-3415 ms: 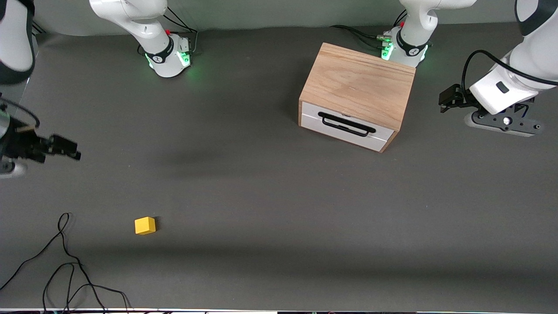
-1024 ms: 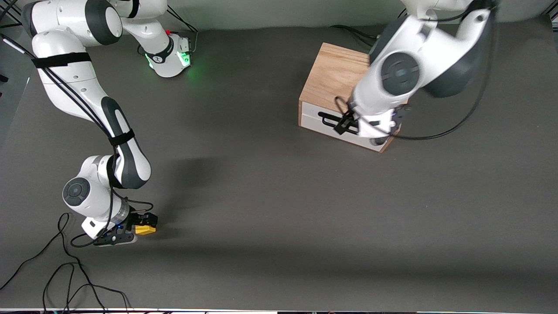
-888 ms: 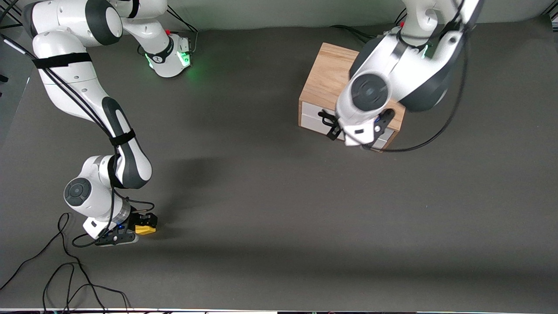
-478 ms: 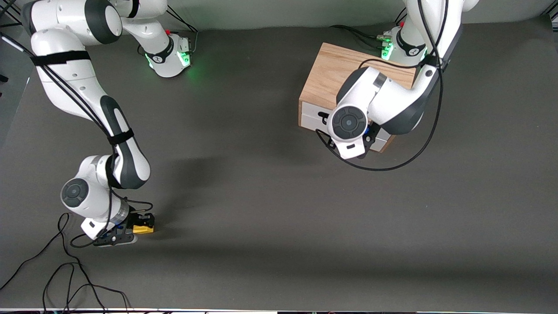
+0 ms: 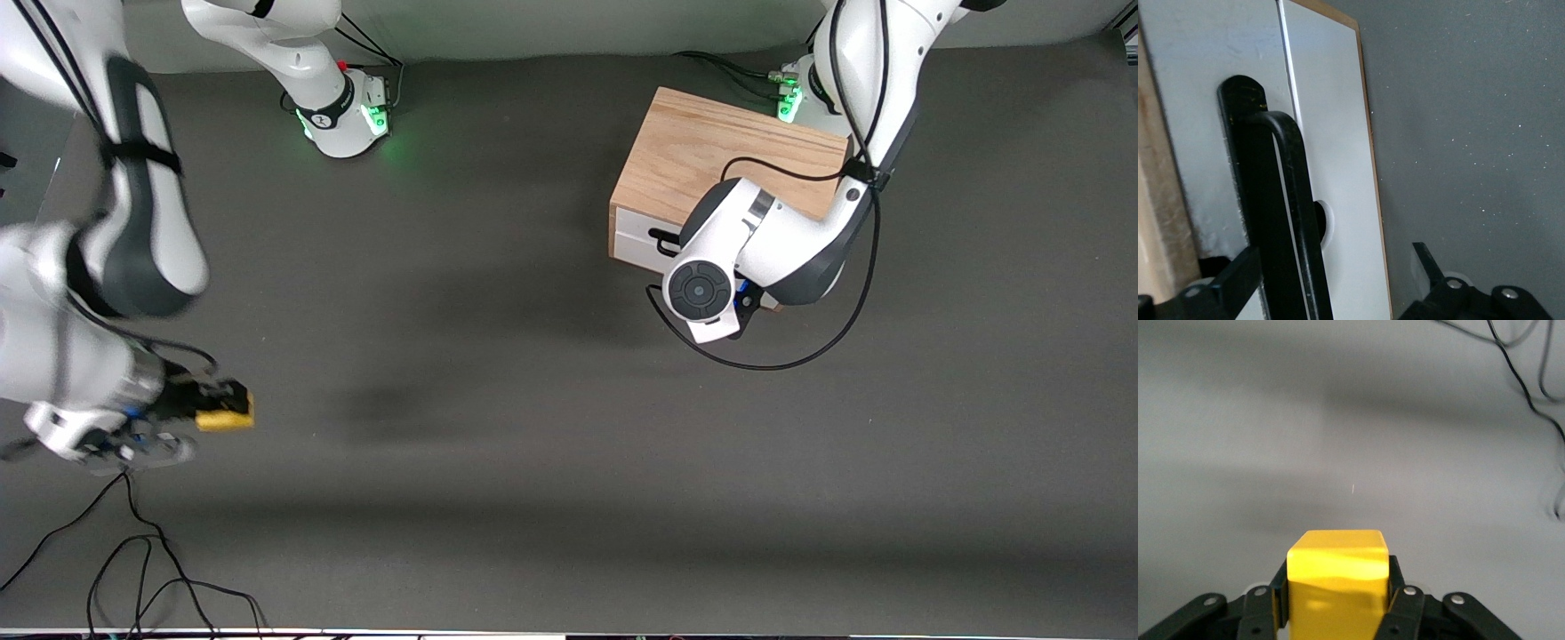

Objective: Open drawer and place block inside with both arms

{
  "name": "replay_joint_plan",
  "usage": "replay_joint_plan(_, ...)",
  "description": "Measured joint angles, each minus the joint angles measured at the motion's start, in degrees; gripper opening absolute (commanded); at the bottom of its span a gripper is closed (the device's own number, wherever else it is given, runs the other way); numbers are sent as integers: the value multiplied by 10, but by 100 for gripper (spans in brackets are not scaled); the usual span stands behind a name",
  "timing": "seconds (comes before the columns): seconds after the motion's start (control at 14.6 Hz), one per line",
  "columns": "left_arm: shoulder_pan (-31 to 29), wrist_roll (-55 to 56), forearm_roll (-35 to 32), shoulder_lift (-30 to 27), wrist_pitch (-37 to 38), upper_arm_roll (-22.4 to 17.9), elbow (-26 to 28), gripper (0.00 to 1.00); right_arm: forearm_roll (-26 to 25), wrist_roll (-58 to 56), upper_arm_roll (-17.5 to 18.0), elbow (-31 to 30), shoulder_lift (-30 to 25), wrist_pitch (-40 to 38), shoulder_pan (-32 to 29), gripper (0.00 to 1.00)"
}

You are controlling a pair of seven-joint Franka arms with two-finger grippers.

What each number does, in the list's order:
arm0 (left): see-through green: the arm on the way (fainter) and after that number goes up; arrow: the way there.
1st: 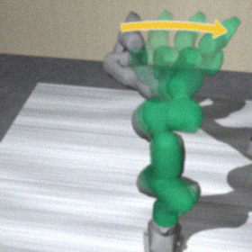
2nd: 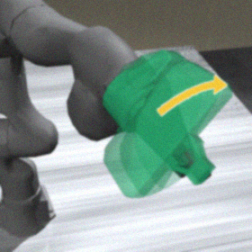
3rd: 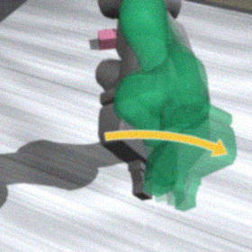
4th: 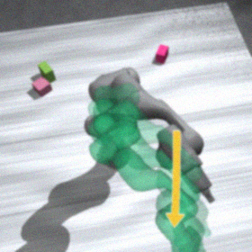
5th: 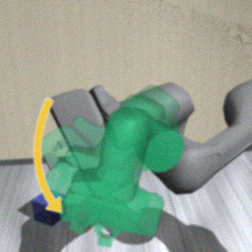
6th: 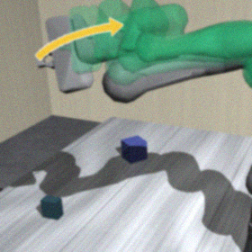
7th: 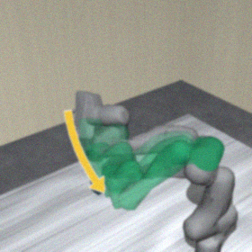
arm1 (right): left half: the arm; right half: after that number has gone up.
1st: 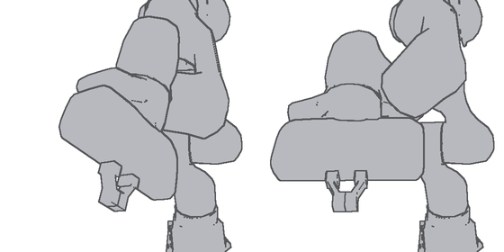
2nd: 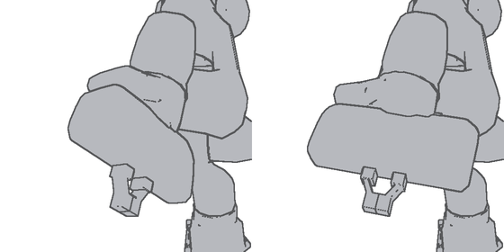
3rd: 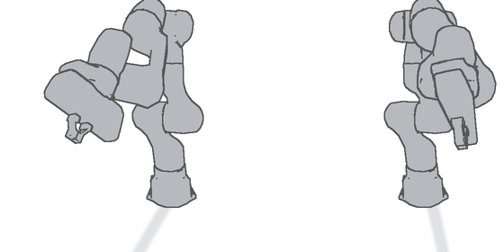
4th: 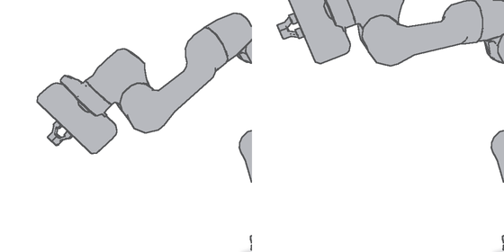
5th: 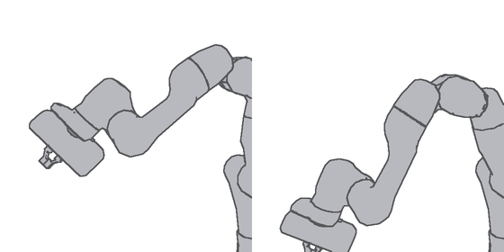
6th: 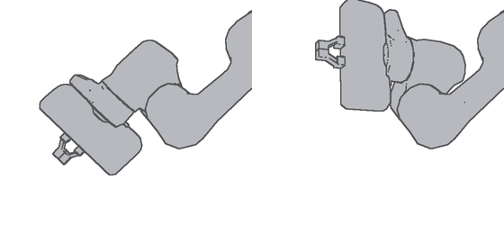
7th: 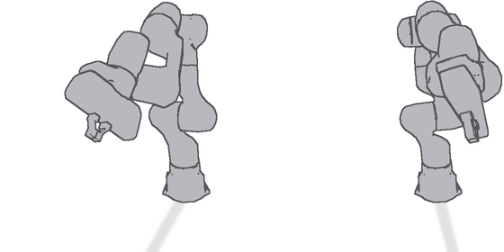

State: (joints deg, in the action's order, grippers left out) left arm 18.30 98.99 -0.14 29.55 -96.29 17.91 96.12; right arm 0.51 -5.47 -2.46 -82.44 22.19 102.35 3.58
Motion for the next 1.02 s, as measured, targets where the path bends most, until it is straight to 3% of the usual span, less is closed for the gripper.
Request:
replay_joint_plan(0.34,0,1,-14,18,-44,1,1,100,0,5,-8,-3,-100,-134,-1,30)
replay_joint_plan(0.75,0,2,-25,22,-63,3,1,100,0,43,-11,-138,-227,-101,-2,28)
replay_joint_plan(1.02,0,2,-33,18,-124,3,1,100,0,47,-11,-201,-257,-52,-2,28)
